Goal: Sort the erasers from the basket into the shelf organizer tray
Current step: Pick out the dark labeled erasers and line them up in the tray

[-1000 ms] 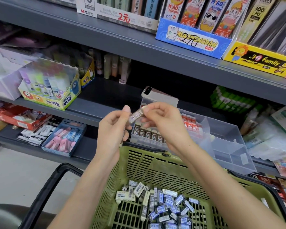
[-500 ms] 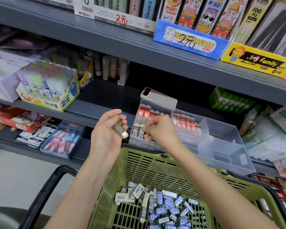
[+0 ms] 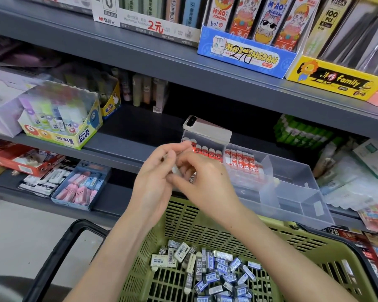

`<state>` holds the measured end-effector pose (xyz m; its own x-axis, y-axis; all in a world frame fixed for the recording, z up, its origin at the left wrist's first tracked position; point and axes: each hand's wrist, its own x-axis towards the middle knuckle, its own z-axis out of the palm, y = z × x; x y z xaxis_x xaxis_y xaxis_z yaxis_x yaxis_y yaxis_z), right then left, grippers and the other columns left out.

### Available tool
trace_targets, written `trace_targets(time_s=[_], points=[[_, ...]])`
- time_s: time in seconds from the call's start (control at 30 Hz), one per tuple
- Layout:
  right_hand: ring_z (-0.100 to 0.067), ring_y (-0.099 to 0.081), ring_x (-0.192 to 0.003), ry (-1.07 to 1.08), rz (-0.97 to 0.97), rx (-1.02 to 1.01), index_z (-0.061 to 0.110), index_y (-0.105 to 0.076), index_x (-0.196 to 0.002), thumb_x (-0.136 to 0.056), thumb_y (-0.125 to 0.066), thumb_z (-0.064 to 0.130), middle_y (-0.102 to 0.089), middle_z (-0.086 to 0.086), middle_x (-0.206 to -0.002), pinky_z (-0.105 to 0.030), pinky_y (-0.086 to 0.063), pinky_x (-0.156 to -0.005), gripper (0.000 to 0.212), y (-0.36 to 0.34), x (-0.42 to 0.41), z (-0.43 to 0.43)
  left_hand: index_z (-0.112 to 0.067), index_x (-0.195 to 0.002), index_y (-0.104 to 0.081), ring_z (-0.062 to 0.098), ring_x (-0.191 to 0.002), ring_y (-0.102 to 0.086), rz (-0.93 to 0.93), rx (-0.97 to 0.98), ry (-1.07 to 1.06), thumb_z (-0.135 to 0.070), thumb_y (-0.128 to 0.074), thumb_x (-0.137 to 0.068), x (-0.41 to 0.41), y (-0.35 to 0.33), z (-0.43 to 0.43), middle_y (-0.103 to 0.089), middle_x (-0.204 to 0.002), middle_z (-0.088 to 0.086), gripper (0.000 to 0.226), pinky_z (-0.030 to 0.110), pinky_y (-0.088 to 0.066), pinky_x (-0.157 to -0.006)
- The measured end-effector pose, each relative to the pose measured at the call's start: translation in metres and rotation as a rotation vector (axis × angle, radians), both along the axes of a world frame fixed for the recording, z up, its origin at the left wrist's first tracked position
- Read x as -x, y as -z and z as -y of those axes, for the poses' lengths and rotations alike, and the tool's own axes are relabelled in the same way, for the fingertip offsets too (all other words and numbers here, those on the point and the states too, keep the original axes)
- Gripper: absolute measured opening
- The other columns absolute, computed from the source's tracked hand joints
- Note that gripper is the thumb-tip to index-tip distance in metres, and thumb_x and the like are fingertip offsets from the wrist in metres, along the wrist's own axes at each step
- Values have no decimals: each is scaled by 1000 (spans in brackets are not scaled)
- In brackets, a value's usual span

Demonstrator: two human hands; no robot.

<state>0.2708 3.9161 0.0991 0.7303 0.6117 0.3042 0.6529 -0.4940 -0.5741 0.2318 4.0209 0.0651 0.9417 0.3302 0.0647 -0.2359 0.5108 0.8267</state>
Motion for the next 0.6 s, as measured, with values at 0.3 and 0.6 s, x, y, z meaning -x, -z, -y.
trace_targets(time_s=[0.3, 0.6], points=[[1, -49, -63, 59, -368, -323, 32, -61, -82, -83, -68, 13, -60, 12, -71, -19, -47, -61, 20, -8, -11, 22, -16, -114, -62, 5, -117, -56, -3, -195, -82, -29, -43, -94, 3, -1, 5, -65, -120, -9, 32, 26, -43, -98], [-12, -63, -53, 151, -501, 144, 13, -60, -95, -91, -58, 13, -65, -5, -65, -31, -55, -69, 4, 1, -47, 24, -18, -124, -58, 17, -129, -33, -299, -1346, -243, -28, -47, -96, -1, 18, -14, -45, -136, 2, 32, 23, -19, -101]])
